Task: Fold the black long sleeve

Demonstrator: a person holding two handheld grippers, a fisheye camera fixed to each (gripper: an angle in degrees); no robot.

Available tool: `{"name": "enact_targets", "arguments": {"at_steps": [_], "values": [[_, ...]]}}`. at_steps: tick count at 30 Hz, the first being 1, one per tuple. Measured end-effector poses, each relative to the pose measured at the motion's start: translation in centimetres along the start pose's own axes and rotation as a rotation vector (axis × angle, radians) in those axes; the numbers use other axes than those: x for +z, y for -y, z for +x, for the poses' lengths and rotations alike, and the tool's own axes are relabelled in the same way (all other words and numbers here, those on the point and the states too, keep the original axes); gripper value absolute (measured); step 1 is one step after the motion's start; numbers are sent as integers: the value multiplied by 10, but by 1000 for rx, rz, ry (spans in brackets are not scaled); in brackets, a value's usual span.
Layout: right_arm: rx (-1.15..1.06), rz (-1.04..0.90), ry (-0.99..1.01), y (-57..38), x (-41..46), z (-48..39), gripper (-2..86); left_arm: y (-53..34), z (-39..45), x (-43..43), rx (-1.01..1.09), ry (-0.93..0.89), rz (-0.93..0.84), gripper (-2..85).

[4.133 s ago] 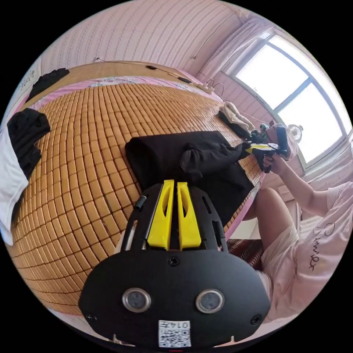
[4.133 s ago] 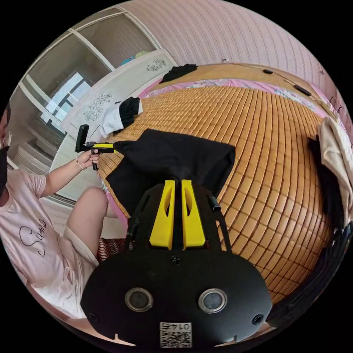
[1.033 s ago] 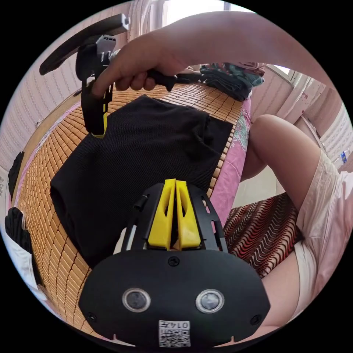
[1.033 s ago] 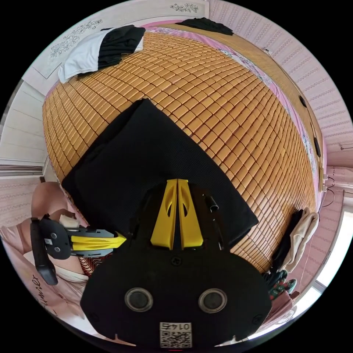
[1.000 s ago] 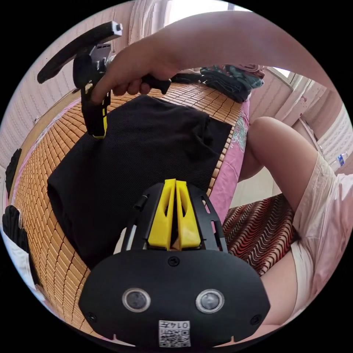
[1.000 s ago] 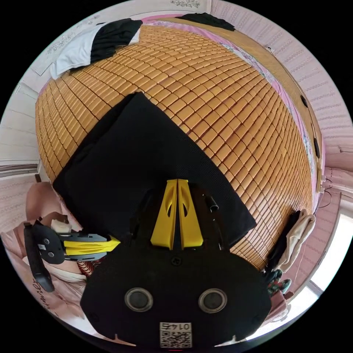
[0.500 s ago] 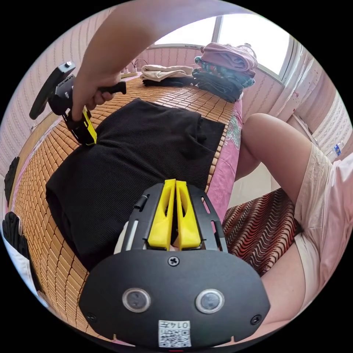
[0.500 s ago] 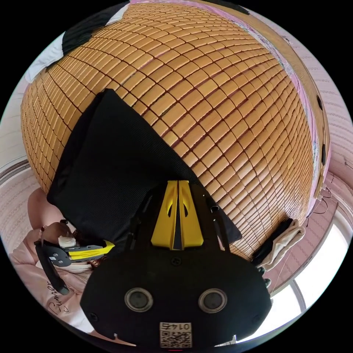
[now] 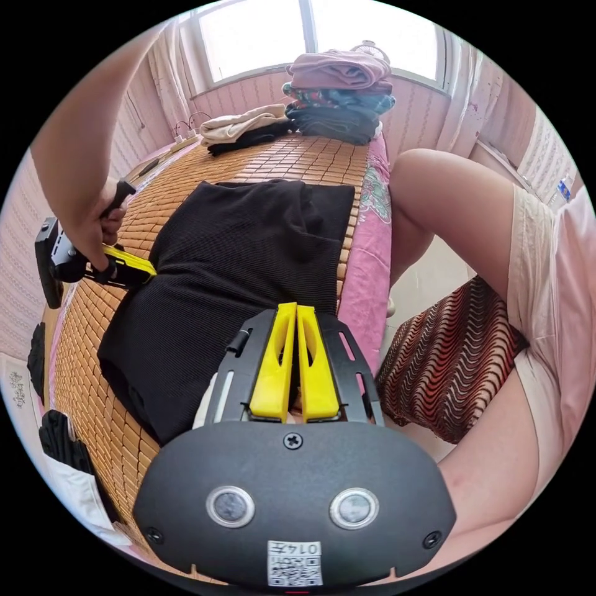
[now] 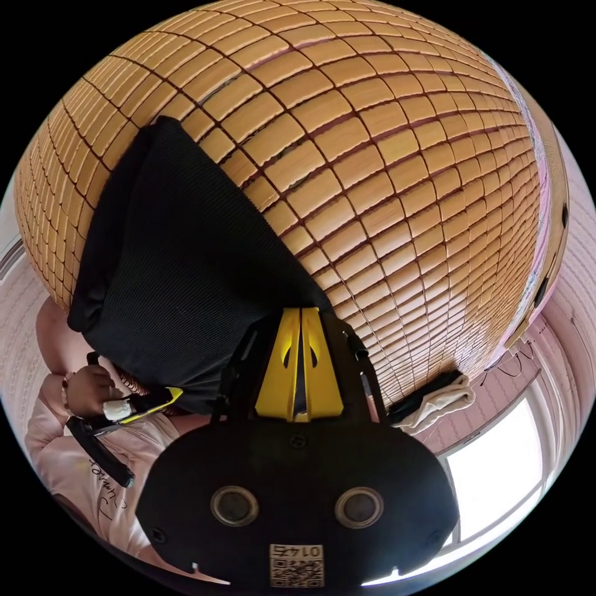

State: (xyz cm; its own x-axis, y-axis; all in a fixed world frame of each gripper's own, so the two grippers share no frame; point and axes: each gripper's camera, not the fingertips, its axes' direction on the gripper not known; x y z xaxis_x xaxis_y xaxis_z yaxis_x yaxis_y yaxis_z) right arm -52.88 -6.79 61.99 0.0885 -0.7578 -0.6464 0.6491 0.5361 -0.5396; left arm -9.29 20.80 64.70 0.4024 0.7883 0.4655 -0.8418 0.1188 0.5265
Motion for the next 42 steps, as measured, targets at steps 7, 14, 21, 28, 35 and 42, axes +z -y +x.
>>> {"name": "enact_targets", "arguments": {"at_steps": [7,14,21,28,35,42], "values": [[-29,-10,-43,8,22,-2,-5,-1,15,1,13,13,-29,-10],[-63,-79,-105,10,62,-1,-6,-7,-3,9,-70,-105,7,-10],[-6,-15,-34,-21,111,25,-6,-9,8,10,40,-38,21,-10],[-66,189,95,-101,180,67,-5,-28,3,-11,53,-189,99,-10],[96,857,730,-318,290,140,0,-34,3,-35,-26,-127,295,-9],[329,1163,1177,-499,484,156,36,-17,5,-34,-121,-67,421,4]]}}
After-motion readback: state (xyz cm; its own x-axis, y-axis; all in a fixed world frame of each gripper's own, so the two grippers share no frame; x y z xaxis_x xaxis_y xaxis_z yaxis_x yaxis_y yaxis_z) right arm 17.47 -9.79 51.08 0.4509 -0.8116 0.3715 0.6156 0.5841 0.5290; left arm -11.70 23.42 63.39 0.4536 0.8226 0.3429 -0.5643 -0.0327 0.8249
